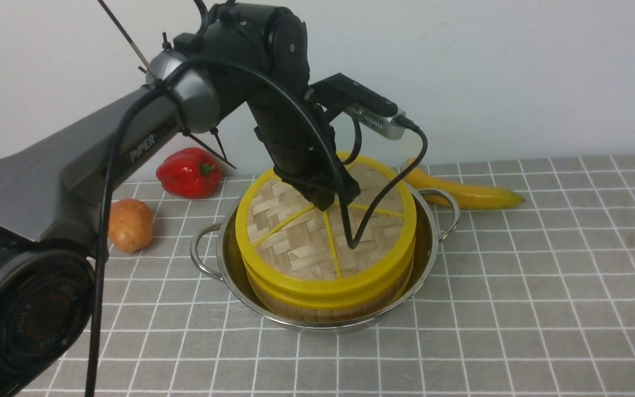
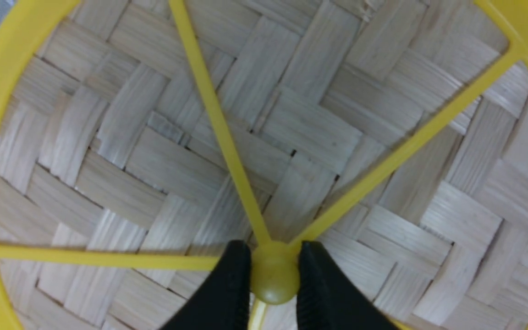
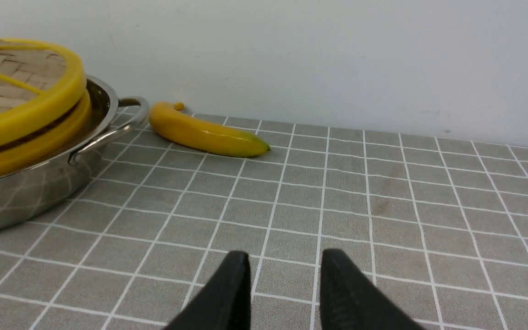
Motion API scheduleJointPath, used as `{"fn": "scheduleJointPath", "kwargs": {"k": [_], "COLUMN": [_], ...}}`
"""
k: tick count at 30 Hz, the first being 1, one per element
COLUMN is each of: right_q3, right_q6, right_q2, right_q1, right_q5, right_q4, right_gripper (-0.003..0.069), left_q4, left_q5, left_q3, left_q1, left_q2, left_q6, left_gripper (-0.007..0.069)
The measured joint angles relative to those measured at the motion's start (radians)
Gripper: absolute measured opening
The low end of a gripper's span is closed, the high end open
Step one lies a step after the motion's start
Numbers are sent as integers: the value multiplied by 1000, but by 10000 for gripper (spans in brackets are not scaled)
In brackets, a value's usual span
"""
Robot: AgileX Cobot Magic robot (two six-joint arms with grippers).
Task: Place the steamer in the pot on the grey tablecloth, and put the lid on the steamer.
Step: 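Place the yellow bamboo steamer lid onto the steamer in the pot with the left gripper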
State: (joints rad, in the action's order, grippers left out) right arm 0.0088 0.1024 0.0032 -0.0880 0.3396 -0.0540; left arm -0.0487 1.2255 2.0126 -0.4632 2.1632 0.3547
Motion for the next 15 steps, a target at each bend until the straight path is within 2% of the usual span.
{"fn": "scheduleJointPath", "kwargs": {"k": [15], "right_q3": [0], "right_q6": [0], "right_q2": [0], "right_q1": [0], "right_q5": [0], "right_q4": [0], "right_gripper": [242], "left_q4": [2], "left_q5": [0], "left_q3": [4], "left_q1": [0], "left_q2": [0], "left_q6": [0], "left_gripper": [123]}}
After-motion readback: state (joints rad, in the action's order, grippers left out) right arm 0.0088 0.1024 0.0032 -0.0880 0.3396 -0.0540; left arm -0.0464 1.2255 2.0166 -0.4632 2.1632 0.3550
